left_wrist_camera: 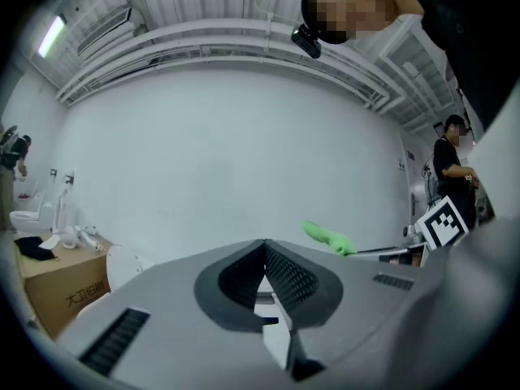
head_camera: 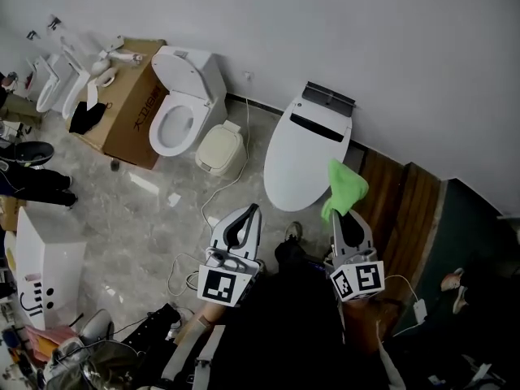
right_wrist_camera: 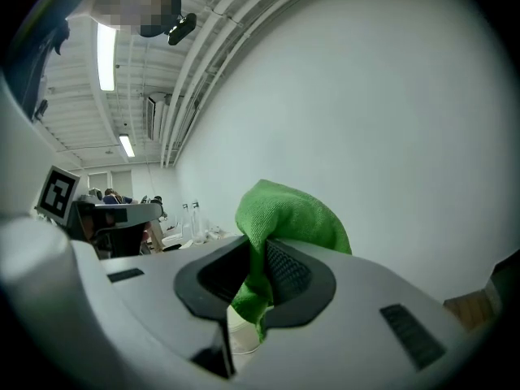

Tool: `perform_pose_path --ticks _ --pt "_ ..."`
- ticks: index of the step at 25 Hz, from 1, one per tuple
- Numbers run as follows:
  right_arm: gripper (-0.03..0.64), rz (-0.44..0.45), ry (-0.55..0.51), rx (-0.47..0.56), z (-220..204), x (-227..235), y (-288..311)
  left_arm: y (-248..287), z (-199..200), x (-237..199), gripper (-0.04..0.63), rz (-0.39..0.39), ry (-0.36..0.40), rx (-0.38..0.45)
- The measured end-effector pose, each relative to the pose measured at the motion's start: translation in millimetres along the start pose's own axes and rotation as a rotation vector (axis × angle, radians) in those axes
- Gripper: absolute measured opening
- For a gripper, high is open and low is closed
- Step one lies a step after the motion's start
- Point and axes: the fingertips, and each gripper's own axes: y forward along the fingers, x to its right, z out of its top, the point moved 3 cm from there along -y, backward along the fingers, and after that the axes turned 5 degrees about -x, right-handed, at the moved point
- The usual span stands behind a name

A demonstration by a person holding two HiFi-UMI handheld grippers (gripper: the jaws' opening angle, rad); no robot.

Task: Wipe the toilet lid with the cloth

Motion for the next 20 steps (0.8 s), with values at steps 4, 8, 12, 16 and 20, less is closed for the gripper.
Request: perform_pose_path --ticks 4,8,12,16,20 --pt "0.066 0.025 -0.014 -0.018 11 38 30 38 9 3 -0.003 0.04 0.001 0.004" --pt "0.066 0.048 -0.029 -0.049 13 64 61 60 8 2 -0.003 0.068 -0.011 -0.01" --pt "0.066 0.047 -0.017 -0.068 15 83 93 86 19 -10 -0.003 0.093 0.007 -0.01" --pt "0.066 0.041 -0.031 -0.086 14 95 134 115 10 -32 -0.003 0.092 -0.017 -0.015" --pt "0.066 0.029 -0.035 -0.109 9 103 184 146 -5 -62 -0.003 0.063 -0.031 -0.051"
